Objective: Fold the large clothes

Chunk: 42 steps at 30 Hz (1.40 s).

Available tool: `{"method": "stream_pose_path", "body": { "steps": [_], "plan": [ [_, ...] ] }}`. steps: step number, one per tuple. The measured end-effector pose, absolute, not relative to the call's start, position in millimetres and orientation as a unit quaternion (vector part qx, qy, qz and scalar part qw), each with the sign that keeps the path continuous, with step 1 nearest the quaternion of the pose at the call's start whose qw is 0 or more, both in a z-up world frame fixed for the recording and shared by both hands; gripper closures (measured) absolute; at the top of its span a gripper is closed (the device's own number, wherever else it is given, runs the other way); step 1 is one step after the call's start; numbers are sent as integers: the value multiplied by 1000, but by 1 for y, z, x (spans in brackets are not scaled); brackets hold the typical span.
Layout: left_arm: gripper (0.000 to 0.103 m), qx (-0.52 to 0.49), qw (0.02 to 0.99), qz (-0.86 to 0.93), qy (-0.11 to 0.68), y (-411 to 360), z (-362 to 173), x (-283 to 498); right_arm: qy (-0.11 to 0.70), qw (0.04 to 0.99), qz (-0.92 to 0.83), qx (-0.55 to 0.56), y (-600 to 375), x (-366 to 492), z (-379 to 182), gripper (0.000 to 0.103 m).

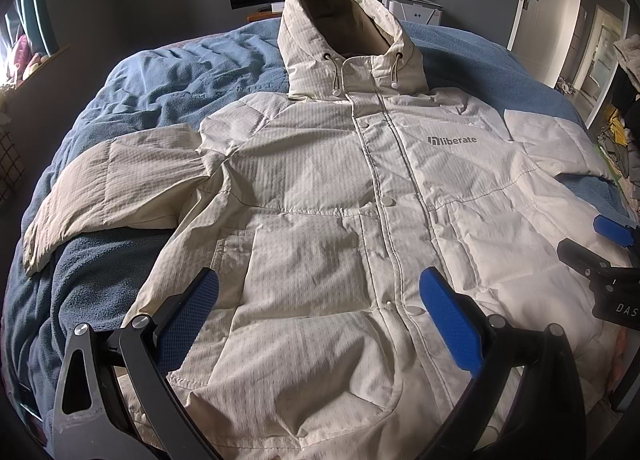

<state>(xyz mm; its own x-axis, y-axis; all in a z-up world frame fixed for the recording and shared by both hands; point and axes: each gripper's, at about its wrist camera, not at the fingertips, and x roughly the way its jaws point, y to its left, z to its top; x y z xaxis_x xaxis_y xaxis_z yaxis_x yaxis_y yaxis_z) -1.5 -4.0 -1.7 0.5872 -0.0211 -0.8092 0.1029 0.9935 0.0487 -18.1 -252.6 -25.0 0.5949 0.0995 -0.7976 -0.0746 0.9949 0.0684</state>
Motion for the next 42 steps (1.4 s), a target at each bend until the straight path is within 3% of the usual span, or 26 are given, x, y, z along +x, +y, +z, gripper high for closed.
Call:
{"method": "stream_pose_path", "body": {
  "steps": [34, 37, 42],
  "plan": [
    [6, 33, 887, -41, 459, -9, -10, -5, 450, 892, 44, 21, -262, -11, -12, 6],
    [6, 11, 887, -52, 459, -3, 0, -2, 439, 898, 25, 27, -268, -15, -19, 6],
    [6, 14, 898, -57, 436, 11, 42, 16, 392, 917, -36, 65, -322, -7, 20, 6]
  ]
}}
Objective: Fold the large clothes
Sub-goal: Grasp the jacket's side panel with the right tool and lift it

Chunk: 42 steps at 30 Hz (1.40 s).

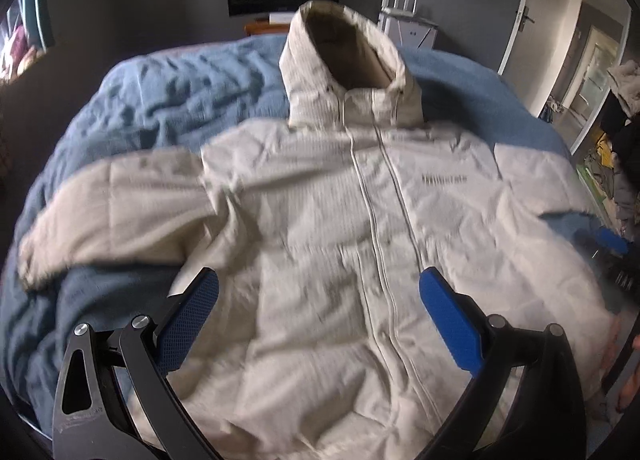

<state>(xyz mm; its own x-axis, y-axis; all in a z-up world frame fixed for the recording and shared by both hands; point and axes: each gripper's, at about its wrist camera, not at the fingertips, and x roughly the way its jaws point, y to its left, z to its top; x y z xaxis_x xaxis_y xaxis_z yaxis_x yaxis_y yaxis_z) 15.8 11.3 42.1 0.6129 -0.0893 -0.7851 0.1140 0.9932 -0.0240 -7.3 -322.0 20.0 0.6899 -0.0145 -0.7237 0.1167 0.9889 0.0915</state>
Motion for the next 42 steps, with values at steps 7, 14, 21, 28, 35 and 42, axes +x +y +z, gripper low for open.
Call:
{"method": "stream_pose_path", "body": {
  "steps": [7, 14, 21, 28, 35, 42],
  "plan": [
    [6, 18, 914, -56, 401, 25, 85, 49, 342, 925, -118, 114, -400, 13, 67, 6],
    [6, 71, 910, -39, 406, 15, 43, 70, 365, 906, -108, 183, -454, 37, 54, 6],
    [6, 89, 894, -22, 439, 16, -29, 73, 388, 863, -76, 314, -517, 42, 6, 6],
    [6, 80, 882, -47, 463, 19, -57, 82, 412, 832, -112, 353, -545, 49, -36, 9],
    [6, 56, 878, -64, 470, 22, -65, 87, 418, 805, -136, 398, -566, 64, -73, 39],
    [6, 54, 875, -70, 477, 21, -70, 90, 362, 820, -172, 407, -596, 72, -69, 53]
  ]
}}
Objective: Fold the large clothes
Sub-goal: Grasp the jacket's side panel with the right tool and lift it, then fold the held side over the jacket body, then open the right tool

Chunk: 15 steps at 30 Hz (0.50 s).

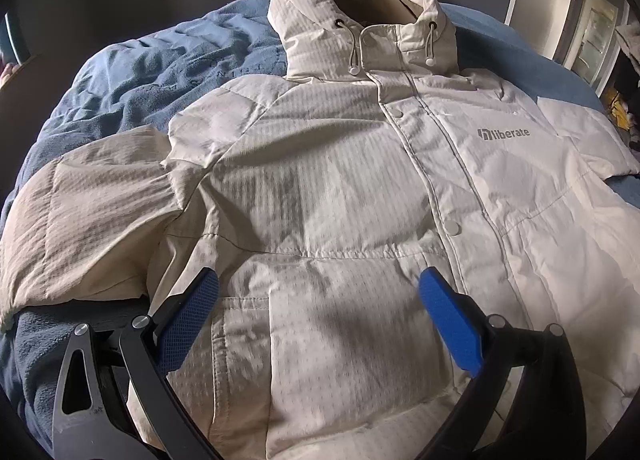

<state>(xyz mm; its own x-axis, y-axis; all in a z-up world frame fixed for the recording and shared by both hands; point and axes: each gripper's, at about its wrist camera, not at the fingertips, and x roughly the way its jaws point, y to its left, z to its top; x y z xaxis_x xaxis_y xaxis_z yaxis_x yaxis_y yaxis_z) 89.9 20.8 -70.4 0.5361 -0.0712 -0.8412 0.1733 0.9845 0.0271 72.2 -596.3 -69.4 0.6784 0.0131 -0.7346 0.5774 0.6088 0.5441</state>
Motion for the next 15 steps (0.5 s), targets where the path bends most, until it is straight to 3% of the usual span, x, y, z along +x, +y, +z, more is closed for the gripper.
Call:
{"method": "stream_pose_path", "body": {
  "steps": [6, 10, 15],
  "plan": [
    [6, 41, 881, -75, 466, 23, -67, 90, 314, 818, -206, 435, -618, 70, -66, 83],
    [6, 32, 886, -78, 456, 25, -62, 88, 280, 866, -198, 363, -589, 71, -20, 90],
    [6, 23, 886, -81, 455, 27, -63, 88, 229, 928, -130, 264, -521, 80, 57, 91]
  ]
}}
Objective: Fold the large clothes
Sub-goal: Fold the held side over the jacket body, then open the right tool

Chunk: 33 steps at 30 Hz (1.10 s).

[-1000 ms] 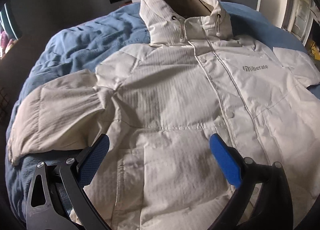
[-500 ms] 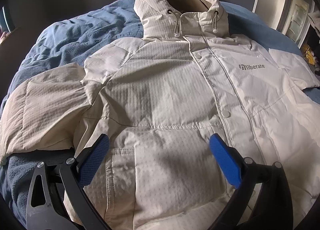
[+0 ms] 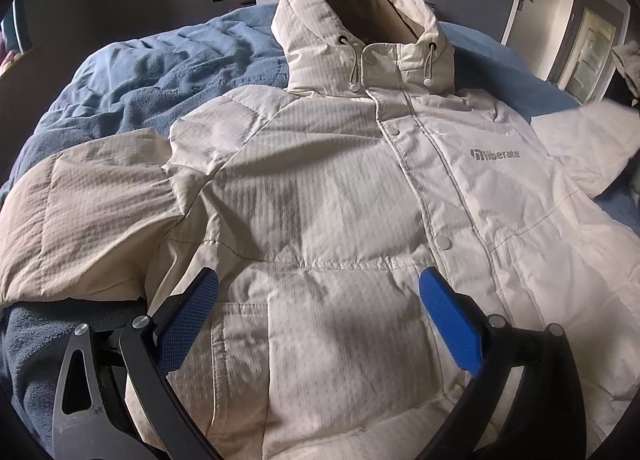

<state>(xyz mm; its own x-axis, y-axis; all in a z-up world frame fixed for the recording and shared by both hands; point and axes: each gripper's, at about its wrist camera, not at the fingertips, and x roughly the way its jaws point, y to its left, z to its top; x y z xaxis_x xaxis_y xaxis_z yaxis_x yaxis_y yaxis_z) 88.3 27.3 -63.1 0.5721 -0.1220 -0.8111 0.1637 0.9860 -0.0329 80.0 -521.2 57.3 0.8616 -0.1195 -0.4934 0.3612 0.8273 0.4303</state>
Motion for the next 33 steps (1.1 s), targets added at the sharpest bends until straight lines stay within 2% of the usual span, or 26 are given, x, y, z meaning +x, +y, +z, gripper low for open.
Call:
{"method": "stream_pose_path", "body": {
  "steps": [5, 9, 13, 19, 23, 27, 28, 29, 30, 31, 33],
  "plan": [
    [6, -2, 889, -76, 451, 37, -62, 87, 225, 952, -26, 204, -428, 92, 103, 91],
    [6, -25, 888, -73, 454, 46, -65, 88, 265, 945, 45, 185, -346, 106, 94, 91],
    [6, -38, 887, -73, 453, 52, -66, 87, 321, 929, 99, 153, -268, 119, 46, 91],
    [6, -29, 890, -72, 449, 52, -66, 82, 417, 891, 136, 118, -206, 129, -33, 91],
    [6, -26, 889, -71, 452, 50, -67, 82, 504, 829, 178, 164, -206, 142, -79, 87],
    [6, -21, 889, -68, 453, 47, -67, 81, 513, 814, 193, 190, -222, 136, -84, 85],
    [6, -16, 889, -66, 452, 46, -67, 80, 511, 818, 191, 180, -225, 130, -79, 83],
    [6, -11, 890, -66, 452, 43, -66, 79, 509, 823, 185, 170, -230, 127, -75, 73],
    [6, -6, 890, -65, 451, 42, -65, 79, 503, 831, 179, 159, -236, 121, -68, 57],
    [6, -1, 891, -63, 450, 40, -64, 78, 496, 838, 171, 150, -244, 115, -62, 50],
    [6, 10, 892, -61, 447, 35, -60, 76, 482, 848, 160, 150, -258, 109, -56, 46]
  ]
}}
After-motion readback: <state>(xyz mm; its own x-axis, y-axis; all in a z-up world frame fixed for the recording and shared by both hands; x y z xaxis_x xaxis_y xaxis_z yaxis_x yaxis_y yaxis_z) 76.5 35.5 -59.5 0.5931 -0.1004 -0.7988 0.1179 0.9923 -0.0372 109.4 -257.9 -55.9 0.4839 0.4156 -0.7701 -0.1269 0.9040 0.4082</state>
